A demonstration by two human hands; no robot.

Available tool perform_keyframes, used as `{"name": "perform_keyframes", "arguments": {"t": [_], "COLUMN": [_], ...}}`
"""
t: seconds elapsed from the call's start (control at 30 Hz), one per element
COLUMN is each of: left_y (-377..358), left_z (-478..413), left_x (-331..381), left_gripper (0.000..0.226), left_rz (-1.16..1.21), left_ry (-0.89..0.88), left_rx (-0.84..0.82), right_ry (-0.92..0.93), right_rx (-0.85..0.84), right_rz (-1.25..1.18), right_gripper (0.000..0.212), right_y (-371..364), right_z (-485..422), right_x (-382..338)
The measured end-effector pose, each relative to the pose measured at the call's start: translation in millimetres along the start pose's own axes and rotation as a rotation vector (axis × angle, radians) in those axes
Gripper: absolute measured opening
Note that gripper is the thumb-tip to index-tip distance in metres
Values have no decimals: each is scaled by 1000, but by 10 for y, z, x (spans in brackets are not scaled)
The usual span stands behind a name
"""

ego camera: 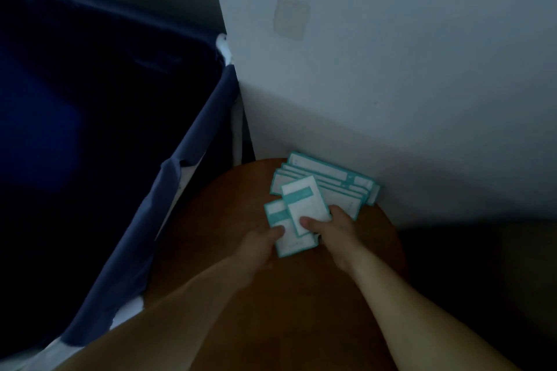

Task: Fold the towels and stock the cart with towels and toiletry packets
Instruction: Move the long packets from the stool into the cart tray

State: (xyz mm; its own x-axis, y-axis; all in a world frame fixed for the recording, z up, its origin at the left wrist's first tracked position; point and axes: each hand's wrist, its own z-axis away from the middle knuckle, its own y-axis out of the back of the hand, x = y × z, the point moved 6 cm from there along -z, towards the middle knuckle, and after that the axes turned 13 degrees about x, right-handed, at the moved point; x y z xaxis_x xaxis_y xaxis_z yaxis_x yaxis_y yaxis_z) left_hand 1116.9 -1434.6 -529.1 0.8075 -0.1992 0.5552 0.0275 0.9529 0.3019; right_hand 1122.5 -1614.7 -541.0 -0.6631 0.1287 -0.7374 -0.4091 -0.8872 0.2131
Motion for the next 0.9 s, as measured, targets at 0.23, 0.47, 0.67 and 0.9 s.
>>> {"name": "perform_keyframes", "arguments": {"t": [0.23, 0.47, 0.67, 0.9], "left_y": [345, 792, 755, 308], "left_z": [534, 1438, 2417, 3722], "left_x": [633, 1257, 1612, 1766], "left_gripper": [10, 13, 18, 18], "left_rz": [151, 248, 134, 22], "left_ry": [-209, -403, -625, -940], "left_rx": [-140, -268, -473, -604], "right_ry": [107, 287, 391, 594], "right_rx": [139, 204, 305, 518], "right_rz": [-232, -314, -366, -391], "right_gripper": [15, 11, 10, 9], "right_y": [27, 366, 912, 1955], "right_z": [721, 1835, 2688, 3503], "right_x": [-600, -1214, -1490, -1642]}}
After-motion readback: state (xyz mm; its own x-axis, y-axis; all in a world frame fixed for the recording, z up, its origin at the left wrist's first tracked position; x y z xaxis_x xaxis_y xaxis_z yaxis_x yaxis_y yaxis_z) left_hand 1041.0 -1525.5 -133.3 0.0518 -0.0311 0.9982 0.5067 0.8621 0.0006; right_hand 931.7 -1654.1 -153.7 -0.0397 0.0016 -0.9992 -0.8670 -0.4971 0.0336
